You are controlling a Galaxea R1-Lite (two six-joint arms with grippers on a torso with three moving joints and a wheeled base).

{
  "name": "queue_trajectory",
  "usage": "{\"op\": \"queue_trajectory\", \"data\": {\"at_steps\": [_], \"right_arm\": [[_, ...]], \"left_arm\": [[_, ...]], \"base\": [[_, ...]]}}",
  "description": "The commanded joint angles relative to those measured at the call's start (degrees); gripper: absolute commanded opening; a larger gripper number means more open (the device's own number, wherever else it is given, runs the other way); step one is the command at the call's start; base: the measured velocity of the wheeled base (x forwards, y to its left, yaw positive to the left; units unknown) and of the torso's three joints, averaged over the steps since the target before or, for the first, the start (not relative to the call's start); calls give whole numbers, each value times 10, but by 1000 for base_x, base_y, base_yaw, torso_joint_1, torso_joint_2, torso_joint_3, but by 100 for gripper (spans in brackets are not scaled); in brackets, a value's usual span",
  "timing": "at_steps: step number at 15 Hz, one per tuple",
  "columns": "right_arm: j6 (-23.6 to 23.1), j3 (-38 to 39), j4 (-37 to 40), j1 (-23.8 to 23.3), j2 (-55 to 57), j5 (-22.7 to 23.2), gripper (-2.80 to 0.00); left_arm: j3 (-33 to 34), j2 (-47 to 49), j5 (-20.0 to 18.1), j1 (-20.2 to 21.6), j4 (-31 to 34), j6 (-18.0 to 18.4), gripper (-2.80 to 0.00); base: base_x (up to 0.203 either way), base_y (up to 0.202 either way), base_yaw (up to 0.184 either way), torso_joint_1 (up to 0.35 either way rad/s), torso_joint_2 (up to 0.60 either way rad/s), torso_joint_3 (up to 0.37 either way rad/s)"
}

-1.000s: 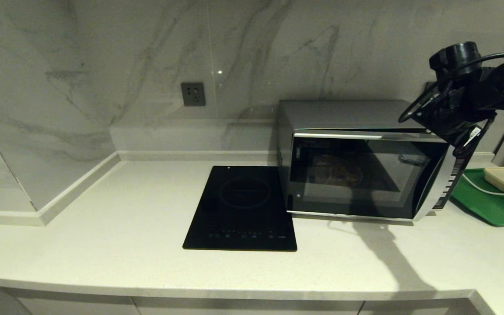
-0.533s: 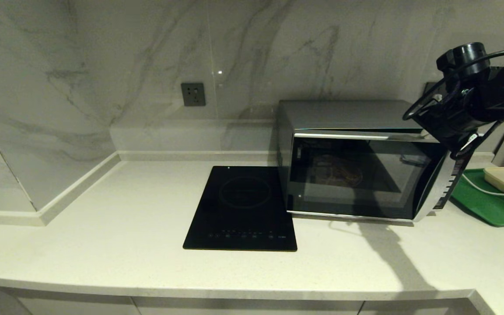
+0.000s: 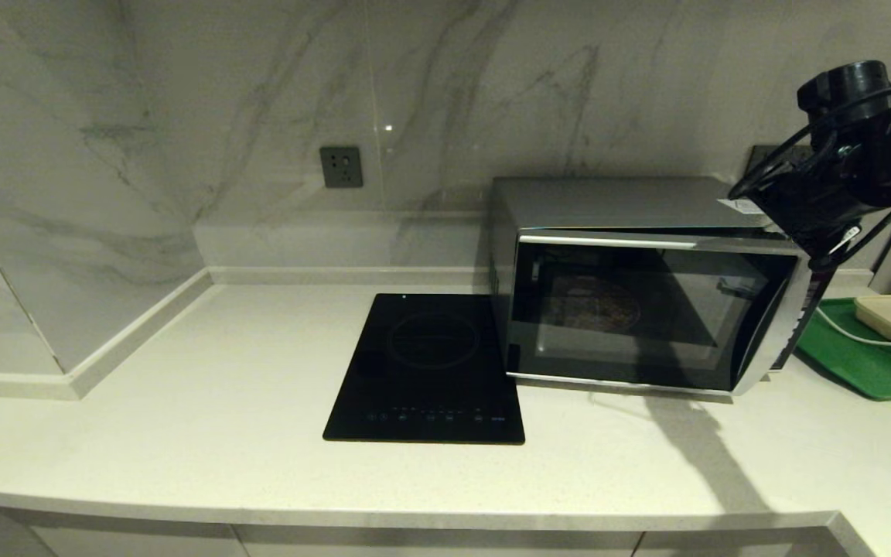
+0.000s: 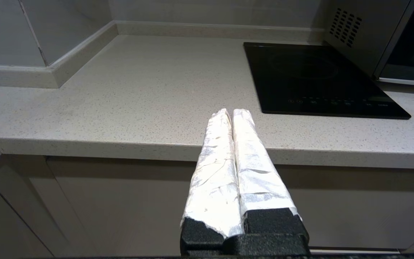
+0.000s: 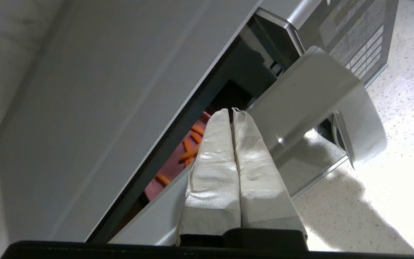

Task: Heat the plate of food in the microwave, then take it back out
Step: Open the microwave oven

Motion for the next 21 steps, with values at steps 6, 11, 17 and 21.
{"op": "queue_trajectory", "data": {"at_steps": [6,11,17,21], "right_arm": [[-12,0,-82,-17,33,46,-280],[-7,6,-40,-34,53,45,-280],[7,53,17,-35,-31,50,-280],[3,116,115,-17,-154,60,-280]], "left_arm": [[0,0,0,0,0,0,-280],[0,0,0,0,0,0,-280],[0,0,0,0,0,0,-280],[0,0,0,0,0,0,-280]], "base": [[0,0,0,0,0,0],[0,0,0,0,0,0],[0,0,0,0,0,0],[0,0,0,0,0,0]]}}
